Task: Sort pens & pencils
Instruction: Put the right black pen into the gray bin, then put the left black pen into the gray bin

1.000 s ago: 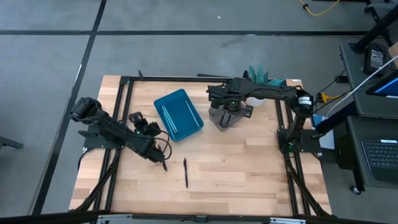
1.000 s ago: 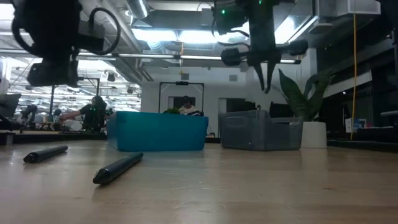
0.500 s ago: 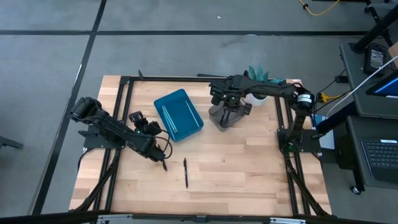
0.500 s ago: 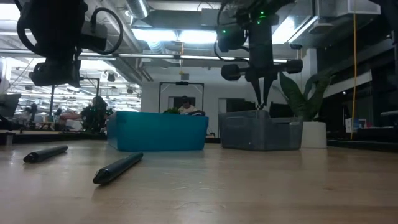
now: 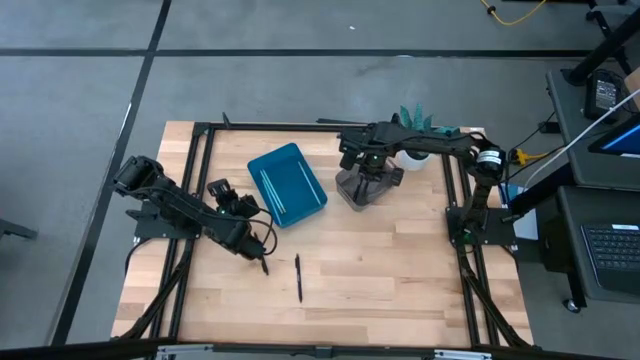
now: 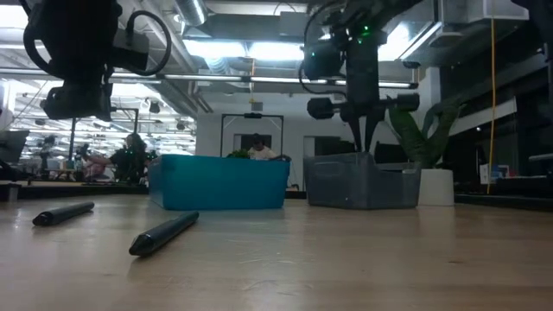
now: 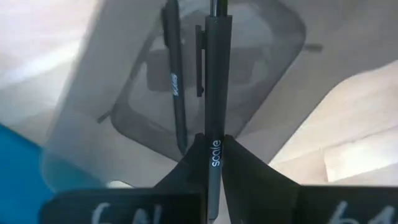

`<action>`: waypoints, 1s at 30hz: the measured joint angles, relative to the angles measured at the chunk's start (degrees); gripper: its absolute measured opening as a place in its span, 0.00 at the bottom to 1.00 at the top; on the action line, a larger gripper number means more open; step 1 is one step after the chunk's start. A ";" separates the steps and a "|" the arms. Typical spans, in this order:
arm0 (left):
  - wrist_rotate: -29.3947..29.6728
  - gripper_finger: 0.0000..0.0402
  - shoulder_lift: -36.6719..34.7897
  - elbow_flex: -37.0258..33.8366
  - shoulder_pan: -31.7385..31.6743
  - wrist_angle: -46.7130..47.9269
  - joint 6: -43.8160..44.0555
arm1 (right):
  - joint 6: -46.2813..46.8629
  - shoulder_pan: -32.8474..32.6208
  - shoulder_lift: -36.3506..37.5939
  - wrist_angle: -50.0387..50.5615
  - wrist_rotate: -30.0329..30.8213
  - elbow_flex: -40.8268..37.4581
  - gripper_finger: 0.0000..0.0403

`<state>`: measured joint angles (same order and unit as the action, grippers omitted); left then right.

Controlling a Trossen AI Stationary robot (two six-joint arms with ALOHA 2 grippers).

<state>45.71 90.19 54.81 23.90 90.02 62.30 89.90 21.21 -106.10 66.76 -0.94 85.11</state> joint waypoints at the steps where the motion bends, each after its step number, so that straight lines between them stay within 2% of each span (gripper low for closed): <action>1: 0.00 0.21 0.00 0.00 0.00 0.00 0.00 | -0.01 0.00 0.00 -0.94 -0.81 -1.06 0.06; 11: 0.53 0.21 0.00 0.00 -0.02 0.00 0.02 | 0.03 0.00 0.00 -6.40 -1.55 -7.64 0.06; 20: 1.53 0.21 0.00 0.00 -1.16 0.00 0.02 | -0.09 0.00 0.00 -6.34 0.26 -8.53 0.34; 24: 1.53 0.21 0.00 0.00 -1.75 -0.01 0.06 | -0.14 0.00 0.00 -6.14 0.47 -8.53 0.40; 30: 1.55 0.21 0.00 0.00 -1.77 -0.02 0.44 | -1.29 -1.01 0.00 -4.44 0.19 -4.56 0.41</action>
<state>47.27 90.19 54.81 22.13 90.00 62.74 88.61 20.20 -106.10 62.32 -0.75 80.55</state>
